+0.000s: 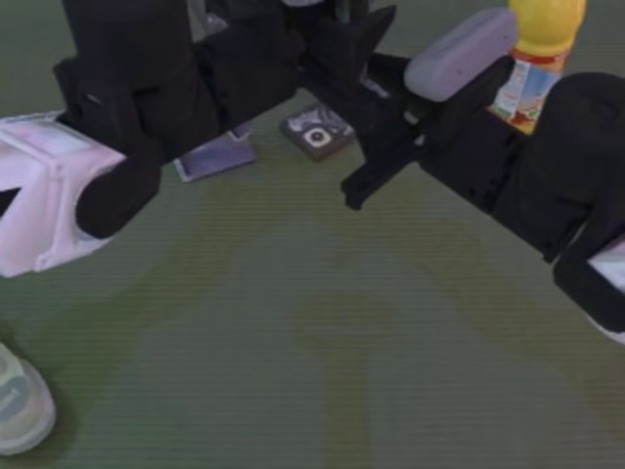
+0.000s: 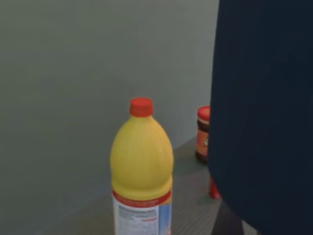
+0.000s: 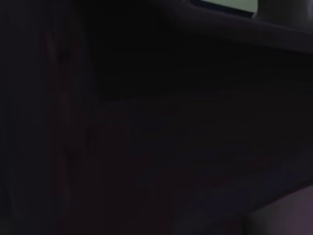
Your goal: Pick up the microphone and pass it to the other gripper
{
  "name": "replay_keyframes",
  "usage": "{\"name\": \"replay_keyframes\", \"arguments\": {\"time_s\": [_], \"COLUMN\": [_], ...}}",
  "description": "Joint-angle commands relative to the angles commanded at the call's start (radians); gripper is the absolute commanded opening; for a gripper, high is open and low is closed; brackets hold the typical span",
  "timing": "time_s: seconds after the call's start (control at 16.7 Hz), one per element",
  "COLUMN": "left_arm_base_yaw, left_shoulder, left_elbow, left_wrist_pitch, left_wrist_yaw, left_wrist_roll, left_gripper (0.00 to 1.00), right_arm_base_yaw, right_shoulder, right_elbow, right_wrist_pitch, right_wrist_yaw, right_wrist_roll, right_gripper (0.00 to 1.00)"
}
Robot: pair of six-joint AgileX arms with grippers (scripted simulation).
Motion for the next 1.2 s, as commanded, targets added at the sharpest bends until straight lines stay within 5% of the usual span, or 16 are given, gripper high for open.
{"name": "replay_keyframes", "arguments": {"time_s": [0.42, 1.02, 1.2], "left_arm_base_yaw": [0.000, 0.002, 0.048], "left_shoulder": [0.000, -0.006, -0.029], "left_elbow": [0.000, 0.004, -0.021], "left_wrist_pitch": [0.000, -0.002, -0.007], "left_wrist_yaw": [0.000, -0.003, 0.036], "left_wrist_roll": [0.000, 0.003, 0.003], "left_gripper": [0.00, 0.00, 0.00], "right_arm_base_yaw": [0.000, -0.003, -0.013], "right_shoulder": [0.000, 0.002, -0.071], "right_elbow": [0.000, -0.008, -0.076], "right_wrist_pitch": [0.000, -0.001, -0.008], "right_wrist_yaw": [0.000, 0.001, -0.013], "right_wrist_roll": [0.000, -0.002, -0.002], "right_gripper": [0.98, 1.00, 1.00]}}
